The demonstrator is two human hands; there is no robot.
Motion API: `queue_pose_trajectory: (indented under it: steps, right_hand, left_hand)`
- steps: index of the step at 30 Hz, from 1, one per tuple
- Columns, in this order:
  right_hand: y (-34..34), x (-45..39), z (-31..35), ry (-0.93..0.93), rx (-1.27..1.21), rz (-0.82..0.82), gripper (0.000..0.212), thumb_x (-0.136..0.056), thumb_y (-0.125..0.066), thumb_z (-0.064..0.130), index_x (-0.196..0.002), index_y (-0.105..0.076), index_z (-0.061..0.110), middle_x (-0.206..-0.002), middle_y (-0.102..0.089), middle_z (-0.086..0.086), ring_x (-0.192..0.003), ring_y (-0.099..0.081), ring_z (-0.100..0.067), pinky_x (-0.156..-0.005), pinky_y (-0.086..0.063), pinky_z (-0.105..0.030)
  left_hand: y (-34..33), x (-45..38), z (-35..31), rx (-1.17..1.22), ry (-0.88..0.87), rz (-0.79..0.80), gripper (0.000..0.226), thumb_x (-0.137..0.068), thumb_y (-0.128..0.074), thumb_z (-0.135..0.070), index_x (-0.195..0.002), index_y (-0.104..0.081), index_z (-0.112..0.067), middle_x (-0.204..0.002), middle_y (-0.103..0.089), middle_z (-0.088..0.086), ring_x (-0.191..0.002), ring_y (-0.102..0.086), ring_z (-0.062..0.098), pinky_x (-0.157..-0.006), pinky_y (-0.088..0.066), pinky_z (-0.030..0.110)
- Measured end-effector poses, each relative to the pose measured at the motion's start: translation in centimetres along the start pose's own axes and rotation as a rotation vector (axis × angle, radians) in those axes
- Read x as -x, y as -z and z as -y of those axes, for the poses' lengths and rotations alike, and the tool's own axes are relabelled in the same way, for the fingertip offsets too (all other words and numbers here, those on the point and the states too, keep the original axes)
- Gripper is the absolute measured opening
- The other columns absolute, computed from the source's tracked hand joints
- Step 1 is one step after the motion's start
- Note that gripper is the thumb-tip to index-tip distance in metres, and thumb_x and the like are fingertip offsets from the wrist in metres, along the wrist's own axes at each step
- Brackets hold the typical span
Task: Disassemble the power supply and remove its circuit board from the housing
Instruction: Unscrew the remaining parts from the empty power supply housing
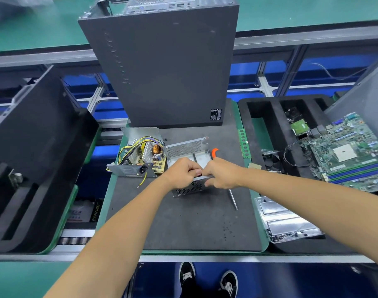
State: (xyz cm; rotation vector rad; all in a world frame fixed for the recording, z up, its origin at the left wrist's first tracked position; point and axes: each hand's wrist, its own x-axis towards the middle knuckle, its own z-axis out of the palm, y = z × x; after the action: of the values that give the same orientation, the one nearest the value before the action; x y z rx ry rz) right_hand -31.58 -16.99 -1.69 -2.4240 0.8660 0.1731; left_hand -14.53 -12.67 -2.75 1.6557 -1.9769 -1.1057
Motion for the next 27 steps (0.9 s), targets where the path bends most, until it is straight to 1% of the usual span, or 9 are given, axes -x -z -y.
queue_pose_trajectory:
  steps: [3,9,13,16,18,20,22,24,27]
  right_hand:
    - [0.0,-0.1,0.0,0.008,-0.025,-0.011,0.053,-0.083,-0.069,0.013,-0.052,-0.026,0.016,-0.051,-0.023,0.001,-0.048,-0.021,-0.014,-0.050,-0.019,-0.033]
    - [0.2,0.0,0.5,-0.006,-0.031,0.026,0.048,-0.084,-0.069,0.014,-0.051,-0.034,0.018,-0.050,-0.029,0.001,-0.048,-0.027,-0.013,-0.050,-0.023,-0.032]
    - [0.8,0.1,0.7,-0.060,-0.044,0.062,0.029,-0.084,-0.071,0.022,-0.068,-0.058,0.001,-0.054,-0.037,-0.002,-0.052,-0.032,-0.018,-0.050,-0.025,-0.030]
    - [1.7,-0.1,0.9,-0.092,-0.074,0.118,0.019,-0.081,-0.072,0.024,-0.074,-0.064,0.008,-0.057,-0.043,-0.002,-0.053,-0.035,-0.016,-0.049,-0.026,-0.028]
    - [2.0,-0.2,0.8,-0.123,-0.052,0.192,0.020,-0.081,-0.073,0.025,-0.072,-0.060,0.014,-0.058,-0.046,0.000,-0.053,-0.039,-0.013,-0.048,-0.029,-0.027]
    - [1.9,-0.2,0.7,-0.153,0.031,0.234,0.028,-0.083,-0.071,0.025,-0.066,-0.051,0.016,-0.060,-0.046,0.000,-0.056,-0.042,-0.016,-0.048,-0.030,-0.028]
    - [1.5,0.0,0.5,-0.175,0.086,0.236,0.032,-0.086,-0.068,0.023,-0.065,-0.044,0.017,-0.063,-0.045,0.000,-0.058,-0.044,-0.019,-0.049,-0.030,-0.029]
    - [1.1,0.1,0.6,-0.179,0.137,0.235,0.024,-0.090,-0.063,0.021,-0.074,-0.048,0.012,-0.070,-0.049,-0.002,-0.066,-0.047,-0.024,-0.056,-0.033,-0.030]
    - [1.0,0.1,0.7,-0.186,0.209,0.231,0.013,-0.095,-0.056,0.019,-0.092,-0.055,0.007,-0.087,-0.053,-0.010,-0.077,-0.047,-0.027,-0.064,-0.033,-0.029]
  left_hand:
    - [-0.2,0.0,0.1,-0.009,-0.001,-0.031,0.037,-0.090,-0.048,-0.002,-0.054,-0.038,-0.007,-0.053,-0.023,-0.003,-0.056,-0.018,0.013,-0.053,-0.017,0.029]
    - [-0.5,0.2,0.7,-0.022,-0.002,-0.074,0.043,-0.089,-0.049,-0.003,-0.051,-0.034,-0.017,-0.051,-0.024,-0.004,-0.053,-0.019,0.011,-0.051,-0.018,0.028]
    - [-0.2,-0.1,0.8,-0.007,0.023,0.013,0.028,-0.092,-0.051,-0.006,-0.065,-0.058,-0.008,-0.055,-0.040,-0.005,-0.056,-0.031,0.011,-0.055,-0.027,0.028]
    - [0.9,-0.3,1.1,0.067,0.111,0.109,0.017,-0.095,-0.053,-0.020,-0.097,-0.067,-0.010,-0.081,-0.062,0.002,-0.072,-0.049,0.011,-0.069,-0.039,0.027]
    - [1.6,-0.7,1.2,0.076,0.171,0.169,0.026,-0.096,-0.050,-0.035,-0.101,-0.068,-0.016,-0.089,-0.065,-0.005,-0.078,-0.053,0.008,-0.072,-0.040,0.024]
    - [1.9,-1.2,1.0,0.000,0.165,0.235,0.029,-0.095,-0.048,-0.044,-0.101,-0.066,-0.021,-0.095,-0.061,-0.011,-0.082,-0.053,0.004,-0.071,-0.038,0.020]
    - [1.7,-1.6,0.9,-0.081,0.191,0.382,0.033,-0.093,-0.046,-0.054,-0.107,-0.059,-0.028,-0.110,-0.056,-0.010,-0.097,-0.050,0.007,-0.085,-0.037,0.023]
    - [1.5,-1.6,0.8,-0.092,0.241,0.511,0.053,-0.084,-0.044,-0.069,-0.116,-0.055,-0.029,-0.129,-0.051,-0.008,-0.117,-0.045,0.011,-0.104,-0.032,0.032]
    - [1.6,-1.7,0.5,-0.033,0.284,0.584,0.074,-0.076,-0.042,-0.073,-0.133,-0.049,-0.027,-0.144,-0.043,-0.007,-0.131,-0.038,0.013,-0.114,-0.024,0.038]
